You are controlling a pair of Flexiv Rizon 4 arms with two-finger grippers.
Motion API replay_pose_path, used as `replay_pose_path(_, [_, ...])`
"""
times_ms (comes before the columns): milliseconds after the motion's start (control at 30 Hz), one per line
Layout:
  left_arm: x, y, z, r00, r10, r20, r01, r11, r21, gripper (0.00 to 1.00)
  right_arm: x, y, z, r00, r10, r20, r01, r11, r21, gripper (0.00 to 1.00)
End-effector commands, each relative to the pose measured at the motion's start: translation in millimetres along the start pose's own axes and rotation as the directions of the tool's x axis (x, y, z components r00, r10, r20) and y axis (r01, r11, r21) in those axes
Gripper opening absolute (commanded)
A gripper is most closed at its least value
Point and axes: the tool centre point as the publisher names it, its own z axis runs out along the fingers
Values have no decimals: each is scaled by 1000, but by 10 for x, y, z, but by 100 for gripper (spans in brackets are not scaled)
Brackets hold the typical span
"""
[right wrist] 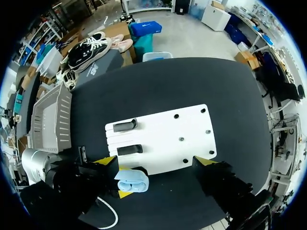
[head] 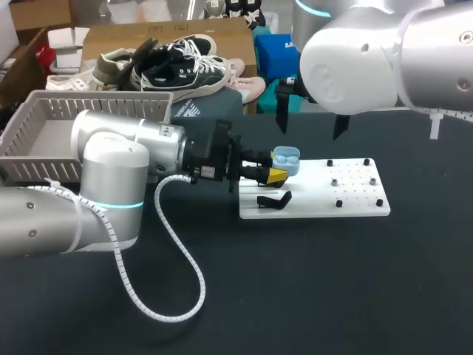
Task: Pick up each earbud case from the left stands, insert the matching earbuds, close the lid, and place the case in the box.
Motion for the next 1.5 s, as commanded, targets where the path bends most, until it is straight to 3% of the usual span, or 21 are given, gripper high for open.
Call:
replay_pose_path(33, [2,-3,2,1000,1,0,-1,1000,-2,0,-48,-8,110,1000,8,-13,-8,1000,19,100])
replay_pose_path(400, [2,-3,2,1000,1,0,-1,1000,-2,0,-26,-79,352,998,21,-57,-19,999,28,100])
replay_pose_path(1133, [2,-3,2,1000,1,0,-1,1000,-2,0,285,-72,203,994,-36,-101,39,999,21,100])
replay_pose_path(1300, [2,-3,2,1000,1,0,-1,1000,-2,0,305,-77,196,995,-42,-92,44,999,24,100])
replay_pose_path(1500, [2,-3,2,1000,1,0,-1,1000,-2,0,244,-173,51,1000,11,18,-11,1000,3,100])
